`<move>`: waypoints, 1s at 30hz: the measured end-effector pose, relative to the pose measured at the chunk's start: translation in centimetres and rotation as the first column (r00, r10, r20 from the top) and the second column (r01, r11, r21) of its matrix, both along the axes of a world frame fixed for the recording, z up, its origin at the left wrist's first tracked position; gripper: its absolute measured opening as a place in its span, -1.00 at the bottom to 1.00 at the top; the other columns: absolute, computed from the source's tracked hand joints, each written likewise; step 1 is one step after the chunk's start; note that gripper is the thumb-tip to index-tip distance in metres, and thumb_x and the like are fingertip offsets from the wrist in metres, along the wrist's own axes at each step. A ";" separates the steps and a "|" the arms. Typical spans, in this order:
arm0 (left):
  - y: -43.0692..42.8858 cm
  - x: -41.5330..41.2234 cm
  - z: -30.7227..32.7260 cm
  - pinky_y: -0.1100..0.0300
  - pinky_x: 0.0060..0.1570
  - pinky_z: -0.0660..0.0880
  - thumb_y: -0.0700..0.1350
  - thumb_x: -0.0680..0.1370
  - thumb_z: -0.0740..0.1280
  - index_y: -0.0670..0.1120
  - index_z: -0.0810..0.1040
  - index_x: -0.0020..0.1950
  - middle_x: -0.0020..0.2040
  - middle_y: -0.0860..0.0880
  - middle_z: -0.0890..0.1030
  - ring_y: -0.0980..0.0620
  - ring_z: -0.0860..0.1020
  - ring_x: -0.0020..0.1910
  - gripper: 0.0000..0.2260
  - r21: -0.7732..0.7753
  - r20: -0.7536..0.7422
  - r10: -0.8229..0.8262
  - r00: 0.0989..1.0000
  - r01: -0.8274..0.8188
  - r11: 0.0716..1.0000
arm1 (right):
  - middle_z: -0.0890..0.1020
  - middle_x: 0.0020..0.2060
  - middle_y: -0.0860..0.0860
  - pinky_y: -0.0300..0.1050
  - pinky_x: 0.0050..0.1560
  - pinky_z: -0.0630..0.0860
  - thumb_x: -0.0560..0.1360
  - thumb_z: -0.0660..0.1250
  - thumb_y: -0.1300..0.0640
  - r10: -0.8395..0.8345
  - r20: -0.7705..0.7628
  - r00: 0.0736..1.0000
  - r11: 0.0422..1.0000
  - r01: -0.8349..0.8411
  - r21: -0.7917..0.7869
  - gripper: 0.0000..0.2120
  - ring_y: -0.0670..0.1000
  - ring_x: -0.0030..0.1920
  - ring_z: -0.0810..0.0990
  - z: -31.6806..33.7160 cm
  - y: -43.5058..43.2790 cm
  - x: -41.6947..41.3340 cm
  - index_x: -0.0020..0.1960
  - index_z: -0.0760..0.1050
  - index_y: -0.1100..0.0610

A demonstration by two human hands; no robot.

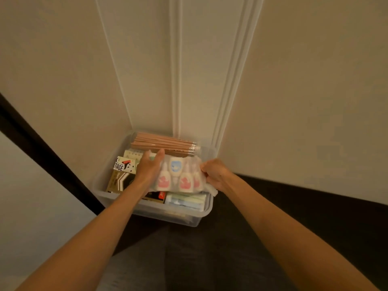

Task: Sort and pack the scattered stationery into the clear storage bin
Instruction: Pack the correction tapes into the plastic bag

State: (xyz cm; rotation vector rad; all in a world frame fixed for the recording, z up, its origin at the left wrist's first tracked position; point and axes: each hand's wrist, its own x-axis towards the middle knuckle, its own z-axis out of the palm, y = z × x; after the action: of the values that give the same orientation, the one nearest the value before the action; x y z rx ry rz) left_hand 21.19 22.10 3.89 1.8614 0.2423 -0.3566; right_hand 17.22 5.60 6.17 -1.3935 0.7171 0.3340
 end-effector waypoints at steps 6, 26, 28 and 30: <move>1.0 0.2 -0.5 0.10 0.03 0.39 0.08 0.59 0.16 -0.10 0.40 0.31 0.13 -0.07 0.51 -0.06 0.48 0.05 -0.62 0.077 0.130 0.084 0.988 -0.095 0.992 | 0.44 -0.32 0.08 -0.14 -0.01 0.47 0.54 0.00 0.50 -0.177 0.070 0.982 0.947 0.151 0.284 -0.65 -0.04 -0.28 0.44 -1.6 2.3 -0.8 -0.31 0.38 0.25; -0.7 -2.2 -0.8 0.01 0.19 0.34 -0.05 0.64 0.06 -0.04 0.43 -0.12 0.18 -0.14 0.32 -0.13 0.36 0.19 -0.77 0.547 0.112 -0.391 0.914 0.271 0.792 | 0.33 0.39 0.09 0.13 0.47 -0.06 0.53 0.14 0.32 0.651 -0.162 0.742 0.164 -0.346 -0.924 -0.65 0.12 0.49 0.07 -2.1 -0.5 -3.1 0.27 0.48 0.14; -0.4 -2.1 -0.5 0.05 0.36 0.03 -0.13 0.63 0.13 -0.07 0.54 0.01 0.37 -0.10 0.26 -0.11 0.17 0.41 -0.80 0.684 0.218 -0.497 0.840 0.232 0.691 | 0.26 0.45 0.05 0.18 0.45 -0.20 0.54 0.10 0.32 0.668 -0.177 0.723 0.228 -0.425 -0.876 -0.61 0.08 0.52 -0.07 -2.0 -1.1 -3.0 0.32 0.44 0.12; 0.4 -2.2 -0.6 0.17 0.32 0.03 -0.22 0.61 0.17 -0.09 0.56 0.13 0.33 -0.06 0.40 -0.05 0.27 0.38 -0.80 0.698 0.290 -0.628 0.722 0.290 0.655 | 0.26 0.46 0.05 0.17 0.46 -0.21 0.55 0.07 0.29 0.679 -0.117 0.725 0.302 -0.421 -0.855 -0.56 0.07 0.52 -0.04 -1.9 -1.3 -3.2 0.41 0.33 0.10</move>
State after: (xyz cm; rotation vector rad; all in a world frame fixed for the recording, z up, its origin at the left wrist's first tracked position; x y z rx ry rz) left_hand 18.99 22.53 3.24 2.5942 -0.6113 -0.1147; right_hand 13.98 4.32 4.24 -2.6238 0.0485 0.3320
